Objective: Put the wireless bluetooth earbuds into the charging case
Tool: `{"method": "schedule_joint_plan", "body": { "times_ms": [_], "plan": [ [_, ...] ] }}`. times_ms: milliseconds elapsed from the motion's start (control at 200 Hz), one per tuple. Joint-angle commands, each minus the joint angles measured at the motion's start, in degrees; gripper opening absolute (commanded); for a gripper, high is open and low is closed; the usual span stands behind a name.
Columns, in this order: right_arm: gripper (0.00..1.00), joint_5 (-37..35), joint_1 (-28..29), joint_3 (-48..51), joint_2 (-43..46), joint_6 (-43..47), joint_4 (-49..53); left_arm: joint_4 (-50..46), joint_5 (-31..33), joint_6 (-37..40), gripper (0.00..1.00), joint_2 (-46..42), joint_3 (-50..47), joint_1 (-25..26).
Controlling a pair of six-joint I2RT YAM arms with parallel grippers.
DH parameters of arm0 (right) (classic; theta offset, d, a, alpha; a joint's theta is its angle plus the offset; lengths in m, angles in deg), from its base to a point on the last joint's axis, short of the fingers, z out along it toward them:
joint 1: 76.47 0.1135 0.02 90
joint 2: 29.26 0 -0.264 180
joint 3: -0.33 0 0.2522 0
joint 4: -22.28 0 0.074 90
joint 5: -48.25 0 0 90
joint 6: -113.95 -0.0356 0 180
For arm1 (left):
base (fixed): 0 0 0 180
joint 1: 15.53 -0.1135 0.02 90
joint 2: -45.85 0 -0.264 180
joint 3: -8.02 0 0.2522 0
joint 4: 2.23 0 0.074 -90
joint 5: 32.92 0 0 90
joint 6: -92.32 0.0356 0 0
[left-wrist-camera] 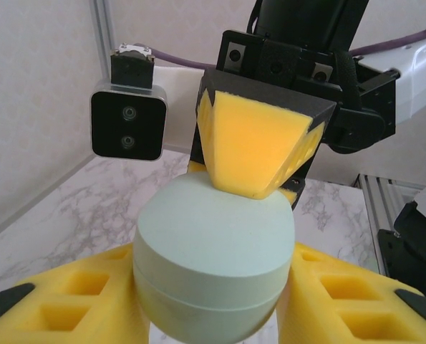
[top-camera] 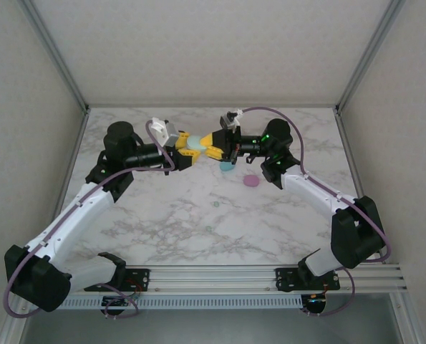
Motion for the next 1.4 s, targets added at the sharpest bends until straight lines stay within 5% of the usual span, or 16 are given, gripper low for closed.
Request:
{"method": "schedule_joint_plan", "body": {
  "times_ms": [0,295,591,796,1076,1397],
  "plan": [
    [0.18,-0.36,0.03,-0.44,-0.53,0.52,-0.15,-3.53,-2.77,3.15,0.46,0.63,2.12,0.74],
    [0.26,-1.54,0.11,-0.43,0.46,4.16,4.93,-3.37,-2.28,3.05,0.35,0.52,1.97,0.91],
    [0.48,-6.83,-0.40,-4.90,6.49,28.05,35.57,-5.06,-1.63,2.03,0.29,-0.16,1.08,0.96],
    [0.59,-26.14,-0.25,-11.17,13.25,54.67,65.61,-6.94,-1.19,2.50,0.29,-1.08,-0.23,1.33],
    [0.61,-27.25,4.23,-12.42,14.01,70.28,71.11,-8.17,-0.75,2.29,0.29,-0.87,-0.60,2.84],
    [0.62,-28.53,6.45,-13.31,13.06,70.43,68.56,-8.38,-0.88,2.00,0.29,-0.52,-0.34,3.29]
  ]
}}
